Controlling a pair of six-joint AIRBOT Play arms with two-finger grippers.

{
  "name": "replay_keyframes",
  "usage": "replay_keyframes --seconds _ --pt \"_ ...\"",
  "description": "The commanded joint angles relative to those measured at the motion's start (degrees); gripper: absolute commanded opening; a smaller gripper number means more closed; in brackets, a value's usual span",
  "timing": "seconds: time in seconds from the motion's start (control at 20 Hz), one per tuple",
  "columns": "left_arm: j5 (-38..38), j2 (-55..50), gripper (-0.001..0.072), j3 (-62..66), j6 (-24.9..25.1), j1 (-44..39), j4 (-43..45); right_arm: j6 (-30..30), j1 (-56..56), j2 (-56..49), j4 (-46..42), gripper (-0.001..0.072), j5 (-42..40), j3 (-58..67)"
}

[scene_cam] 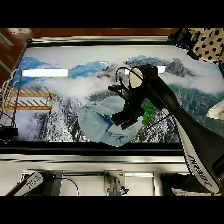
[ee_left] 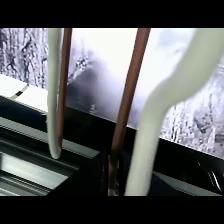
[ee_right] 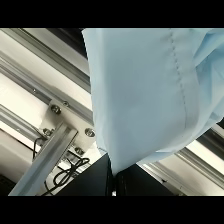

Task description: Fold the shirts.

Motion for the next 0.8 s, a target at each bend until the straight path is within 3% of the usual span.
replay_keyframes --seconds 0.0,0.2,0.35,0.5,0.65,0.75 --pt "-1.90 6.75 0.0059 0.07 -0.15 -0.15 0.15 -0.07 0.02 0.00 -0.02 0.0069 0.24 -0.02" --pt "-0.90 11.13 0.0059 0.57 -1.31 -1.42 -7.76 0.59 0.02 0.13 -0.04 0.0069 2.91 0.04" --pt "-1.79 13.57 0.0059 2.21 -1.36 -7.82 -8.44 0.70 -0.39 0.70 -0.07 0.0069 2.89 1.70" --pt "-3.96 15.45 0.0059 5.97 -4.68 -15.96 -8.61 1.14 -2.32 0.72 -1.42 0.0069 2.86 6.16" --pt "-10.16 16.65 0.0059 12.46 -4.72 -25.22 -12.39 2.29 -6.93 0.72 -1.66 0.0069 2.86 12.81" --pt "-18.08 16.65 0.0059 16.79 0.04 -33.14 -17.16 2.56 -9.97 0.70 -4.57 0.0069 2.82 16.85"
